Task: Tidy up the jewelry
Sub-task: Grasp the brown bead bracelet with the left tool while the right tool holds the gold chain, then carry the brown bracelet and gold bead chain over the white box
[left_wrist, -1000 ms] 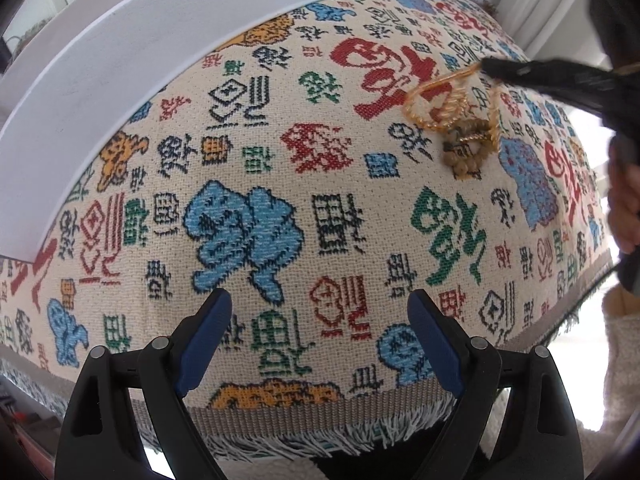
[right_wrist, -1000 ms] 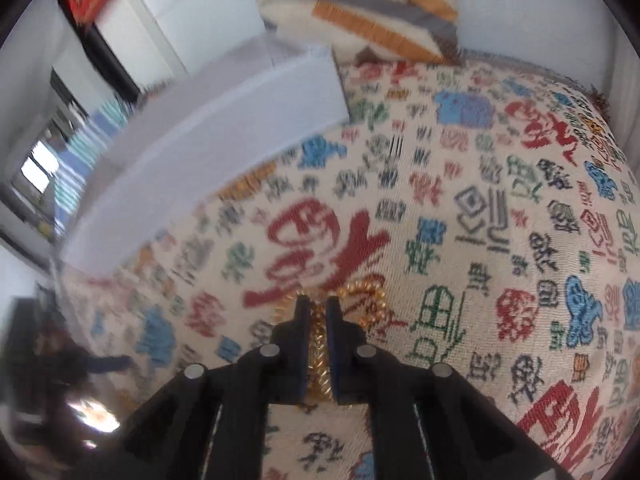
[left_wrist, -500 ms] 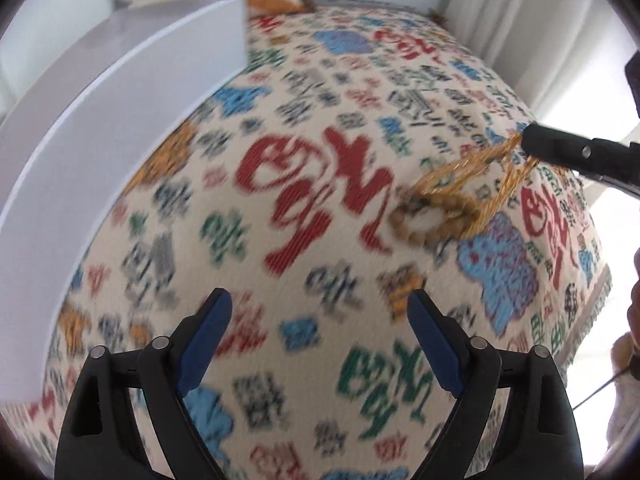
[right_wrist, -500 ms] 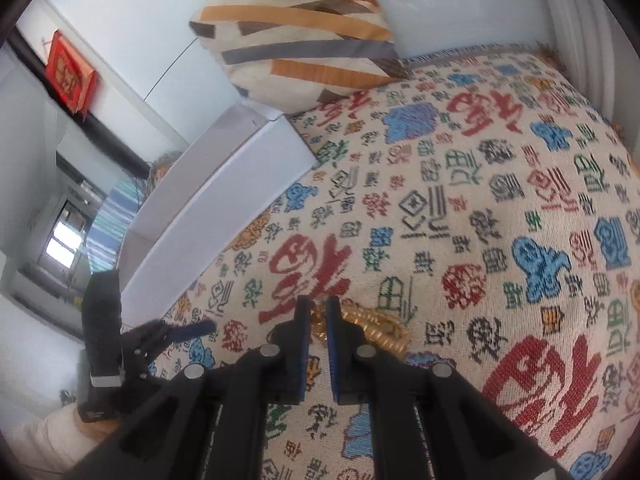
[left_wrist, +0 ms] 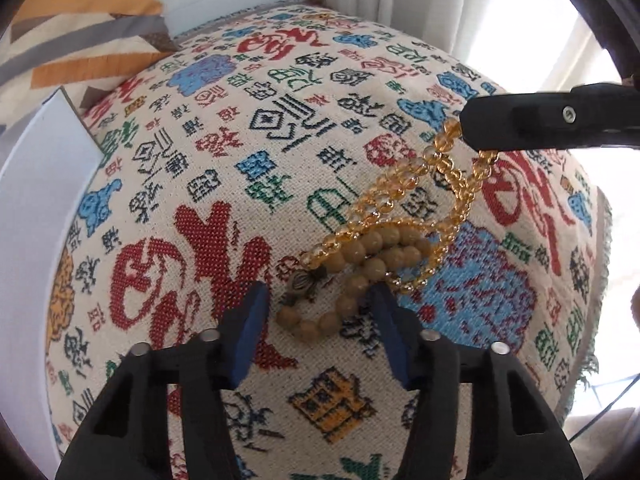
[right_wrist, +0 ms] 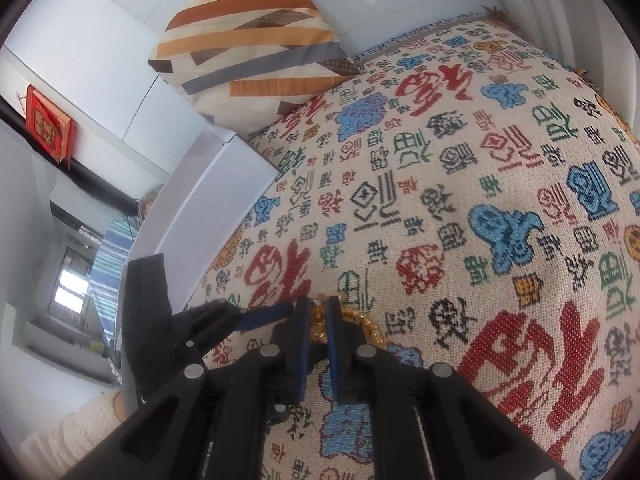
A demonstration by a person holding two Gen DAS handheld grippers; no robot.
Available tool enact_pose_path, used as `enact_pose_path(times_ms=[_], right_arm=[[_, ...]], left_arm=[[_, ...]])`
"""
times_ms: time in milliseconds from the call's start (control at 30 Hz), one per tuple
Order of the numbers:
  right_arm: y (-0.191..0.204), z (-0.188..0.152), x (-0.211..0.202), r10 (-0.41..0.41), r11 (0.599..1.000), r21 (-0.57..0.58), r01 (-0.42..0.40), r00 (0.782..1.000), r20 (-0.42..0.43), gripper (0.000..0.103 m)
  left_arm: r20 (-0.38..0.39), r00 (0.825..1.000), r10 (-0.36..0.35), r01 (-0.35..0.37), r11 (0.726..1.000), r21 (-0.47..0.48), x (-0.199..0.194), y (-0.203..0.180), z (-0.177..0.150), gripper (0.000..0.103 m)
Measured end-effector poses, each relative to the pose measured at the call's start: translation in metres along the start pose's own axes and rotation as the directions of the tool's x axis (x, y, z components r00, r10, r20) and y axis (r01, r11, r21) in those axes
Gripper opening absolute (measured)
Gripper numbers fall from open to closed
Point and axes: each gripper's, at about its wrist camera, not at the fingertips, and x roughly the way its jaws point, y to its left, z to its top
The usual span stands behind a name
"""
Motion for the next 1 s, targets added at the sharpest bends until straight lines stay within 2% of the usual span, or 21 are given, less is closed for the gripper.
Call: enact_pose_path(times_ms=[133, 233, 367, 567, 733, 933, 967, 1000], right_arm=[[-0.009, 0.0, -0.007, -0.008, 1.0, 0.029, 0.008, 1.0, 0.025, 0.008], [-0.014, 0.001, -0.011, -0.018, 0.999, 0.041, 0.016, 0.999, 0.039, 0.008], [-0.013, -0.003, -0.01, -0.035, 0.999, 0.029, 0.034, 0.999, 0.039, 0.008], [-0.011, -0.014, -0.005, -0.064, 0.998, 0.006, 0.064, 0.998, 0.019, 0.008], [-0.012, -0.025, 0.002, -0.118, 0.993, -0.026, 0.118, 0.993, -0.01, 0.009], [-0.017, -0.03, 0.0, -0.153, 0.988, -0.011, 0.153, 0.988, -0.017, 0.011], [-0.017, -0.03, -0.001, -0.155, 0.988, -0.007, 0.155, 0.988, -0.016, 0.018], [-0.018, -0.03, -0.002, -0.159, 0.987, -0.003, 0.159, 0.987, -0.013, 0.033]], left_arm=[[-0.015, 1.0, 0.017, -0.017, 1.0, -0.001, -0.008, -0.002, -0.009, 0.013], [-0.025, 0.999, 0.021, -0.022, 0.999, -0.032, -0.02, 0.001, -0.025, 0.012], [-0.018, 1.0, 0.003, -0.005, 0.992, -0.126, -0.042, 0.015, -0.049, 0.012], [-0.042, 0.998, 0.049, -0.058, 0.964, -0.261, -0.06, 0.043, -0.078, 0.012], [-0.025, 0.992, 0.122, -0.124, 0.955, -0.27, -0.072, 0.045, -0.085, 0.012], [-0.017, 0.984, 0.176, -0.174, 0.951, -0.257, -0.08, 0.045, -0.087, 0.012], [-0.016, 0.983, 0.181, -0.179, 0.949, -0.258, -0.08, 0.045, -0.087, 0.012], [-0.016, 0.983, 0.185, -0.183, 0.948, -0.26, -0.08, 0.046, -0.087, 0.012]])
